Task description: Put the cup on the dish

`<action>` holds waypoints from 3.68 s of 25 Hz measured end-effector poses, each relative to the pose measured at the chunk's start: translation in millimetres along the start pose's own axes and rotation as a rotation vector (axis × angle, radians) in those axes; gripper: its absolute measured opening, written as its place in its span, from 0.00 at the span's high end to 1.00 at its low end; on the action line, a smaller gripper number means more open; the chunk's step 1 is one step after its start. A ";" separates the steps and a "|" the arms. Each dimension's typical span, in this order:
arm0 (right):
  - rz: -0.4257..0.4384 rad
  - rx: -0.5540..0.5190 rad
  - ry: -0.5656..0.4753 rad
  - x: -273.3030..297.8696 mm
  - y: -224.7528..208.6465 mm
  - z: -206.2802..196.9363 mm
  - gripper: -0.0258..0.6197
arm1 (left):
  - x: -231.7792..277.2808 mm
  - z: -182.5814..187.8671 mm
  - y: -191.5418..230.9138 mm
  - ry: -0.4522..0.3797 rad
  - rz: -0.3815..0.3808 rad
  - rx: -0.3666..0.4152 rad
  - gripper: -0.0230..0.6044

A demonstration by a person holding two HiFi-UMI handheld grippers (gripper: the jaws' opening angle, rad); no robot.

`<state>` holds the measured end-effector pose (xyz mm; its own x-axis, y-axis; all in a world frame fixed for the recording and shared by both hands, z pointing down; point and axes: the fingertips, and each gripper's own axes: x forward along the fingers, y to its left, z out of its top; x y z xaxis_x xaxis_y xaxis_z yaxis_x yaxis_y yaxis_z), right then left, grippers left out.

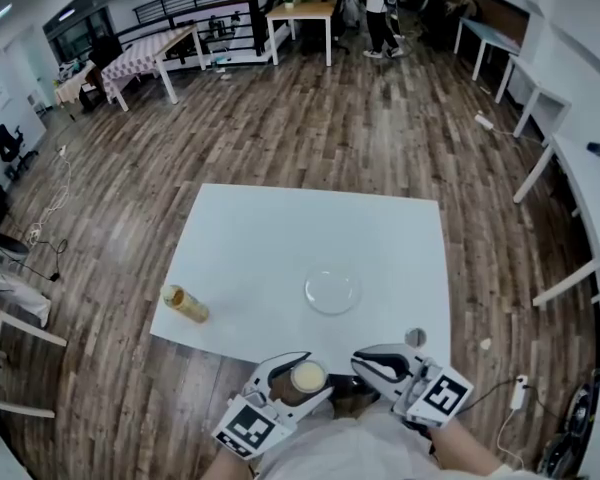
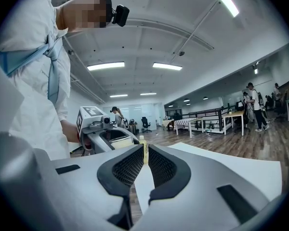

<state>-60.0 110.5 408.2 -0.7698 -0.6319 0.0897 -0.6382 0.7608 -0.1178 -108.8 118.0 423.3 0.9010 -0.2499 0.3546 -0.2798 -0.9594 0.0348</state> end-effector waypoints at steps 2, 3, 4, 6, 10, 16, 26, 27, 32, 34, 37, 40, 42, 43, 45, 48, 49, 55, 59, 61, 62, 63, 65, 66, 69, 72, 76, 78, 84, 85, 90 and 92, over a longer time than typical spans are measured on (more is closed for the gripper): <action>0.001 0.003 -0.002 -0.1 -1.3 1.6 0.91 | 1.1 1.7 -0.6 0.005 -0.005 0.002 0.54; 0.002 0.006 -0.001 -0.8 -1.8 2.3 0.91 | 1.7 2.6 -1.2 0.007 -0.006 0.001 0.54; 0.002 0.007 -0.001 -2.0 -2.4 2.8 0.91 | 2.4 3.5 -2.1 0.008 -0.006 0.000 0.54; 0.002 0.010 -0.004 -4.7 -4.0 4.3 0.91 | 4.3 5.2 -3.9 0.008 -0.005 -0.004 0.54; 0.006 0.003 -0.007 -9.5 -10.6 3.1 0.91 | 11.7 5.5 -5.6 0.012 -0.006 -0.007 0.54; 0.017 0.007 -0.001 -15.8 -21.4 4.7 0.91 | 22.3 12.6 -5.5 -0.001 0.003 -0.017 0.54; 0.113 0.013 0.018 -34.6 -59.4 6.2 0.91 | 61.3 30.5 0.2 -0.005 0.085 -0.057 0.54; 0.126 0.012 0.021 -36.0 -64.0 6.6 0.91 | 65.6 32.7 1.6 -0.008 0.099 -0.064 0.54; 0.201 -0.011 0.039 -42.8 -87.5 9.6 0.91 | 89.3 44.8 8.1 -0.007 0.159 -0.089 0.54; 0.225 -0.011 0.045 -46.8 -95.9 8.9 0.91 | 98.1 48.2 8.4 -0.010 0.184 -0.093 0.54; 0.255 -0.014 0.046 -51.8 -107.8 9.6 0.91 | 109.3 54.0 9.3 -0.023 0.217 -0.114 0.54; 0.283 -0.015 0.048 -53.9 -117.7 11.4 0.91 | 118.8 58.3 13.2 -0.024 0.245 -0.117 0.54; 0.303 -0.014 0.054 -55.3 -123.0 10.7 0.91 | 124.3 59.6 16.0 -0.023 0.263 -0.122 0.54; 0.313 -0.014 0.057 -55.5 -125.5 10.1 0.91 | 126.6 60.0 17.8 -0.021 0.271 -0.123 0.54; 0.329 -0.015 0.059 -54.9 -130.2 9.6 0.91 | 130.8 60.5 22.4 -0.016 0.286 -0.125 0.54; 0.350 -0.014 0.062 -53.6 -135.4 9.3 0.91 | 136.5 60.5 30.2 -0.002 0.307 -0.123 0.54; 0.355 -0.013 0.067 -53.6 -136.7 8.4 0.91 | 138.5 59.5 32.7 0.005 0.314 -0.123 0.54; 0.364 -0.004 0.082 -50.6 -146.6 -2.3 0.91 | 151.6 47.4 50.0 0.039 0.331 -0.119 0.54; 0.368 -0.009 0.089 -48.0 -149.7 -9.4 0.91 | 156.4 39.4 59.8 0.037 0.343 -0.117 0.54; 0.367 -0.011 0.092 -47.4 -150.6 -13.9 0.91 | 158.0 32.1 63.2 0.047 0.346 -0.122 0.54; 0.365 -0.010 0.093 -47.0 -151.0 -15.6 0.91 | 158.5 27.7 65.2 0.059 0.345 -0.126 0.54; 0.362 -0.010 0.095 -46.5 -151.4 -17.2 0.91 | 159.2 23.4 67.5 0.068 0.344 -0.130 0.54; 0.356 -0.005 0.102 -46.0 -152.4 -20.6 0.91 | 161.9 16.0 73.1 0.069 0.344 -0.129 0.54; 0.352 -0.002 0.107 -46.1 -153.0 -22.1 0.91 | 163.6 13.1 75.9 0.068 0.343 -0.127 0.54; 0.341 0.003 0.120 -47.4 -154.1 -25.9 0.91 | 167.8 5.9 83.2 0.076 0.341 -0.123 0.54; 0.333 -0.004 0.116 -47.1 -154.3 -24.8 0.91 | 171.0 0.9 92.6 0.082 0.344 -0.120 0.54; 0.310 0.012 0.134 -48.2 -157.9 -30.1 0.91 | 175.1 -9.2 104.4 0.078 0.366 -0.125 0.54; 0.301 0.013 0.144 -48.4 -159.6 -33.9 0.91 | 177.7 -16.0 108.6 0.082 0.367 -0.124 0.54; 0.296 0.002 0.152 -47.3 -157.4 -39.4 0.91 | 182.7 -39.7 118.8 0.105 0.364 -0.129 0.54; 0.294 0.003 0.157 -47.2 -156.8 -40.2 0.91 | 182.7 -42.9 120.6 0.105 0.363 -0.130 0.54; 0.283 0.004 0.165 -45.6 -158.1 -42.7 0.91 | 186.7 -60.6 132.2 0.108 0.366 -0.131 0.54; 0.278 0.003 0.177 -44.9 -158.4 -45.2 0.91 | 188.4 -68.3 137.4 0.111 0.368 -0.134 0.54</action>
<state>75.4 25.1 467.6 -0.9036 -0.3647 0.2246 -0.4041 0.8998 -0.1648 -0.1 -52.0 558.7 0.6934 -0.5506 0.4648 -0.6241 -0.7814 0.0054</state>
